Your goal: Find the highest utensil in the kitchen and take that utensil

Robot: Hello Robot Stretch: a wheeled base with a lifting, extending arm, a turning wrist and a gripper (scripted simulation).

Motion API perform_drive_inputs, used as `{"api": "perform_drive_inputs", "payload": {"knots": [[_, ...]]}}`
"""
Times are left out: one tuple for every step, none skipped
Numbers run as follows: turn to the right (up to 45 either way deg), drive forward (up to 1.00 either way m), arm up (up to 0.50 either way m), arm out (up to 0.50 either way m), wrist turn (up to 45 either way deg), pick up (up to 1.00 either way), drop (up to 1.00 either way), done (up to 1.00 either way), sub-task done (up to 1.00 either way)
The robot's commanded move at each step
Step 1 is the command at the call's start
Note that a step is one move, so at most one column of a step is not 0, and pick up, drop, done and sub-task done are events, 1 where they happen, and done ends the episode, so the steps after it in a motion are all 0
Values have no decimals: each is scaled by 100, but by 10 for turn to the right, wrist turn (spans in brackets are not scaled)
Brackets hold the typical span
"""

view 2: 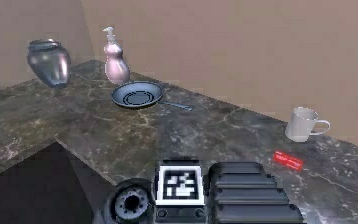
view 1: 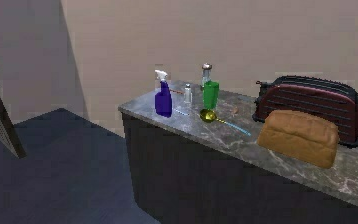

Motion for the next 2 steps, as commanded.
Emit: {"api": "perform_drive_inputs", "payload": {"knots": [[0,0,0,38,0,0,0,0,0],[0,0,0,0,450,0,0,0,0]]}}
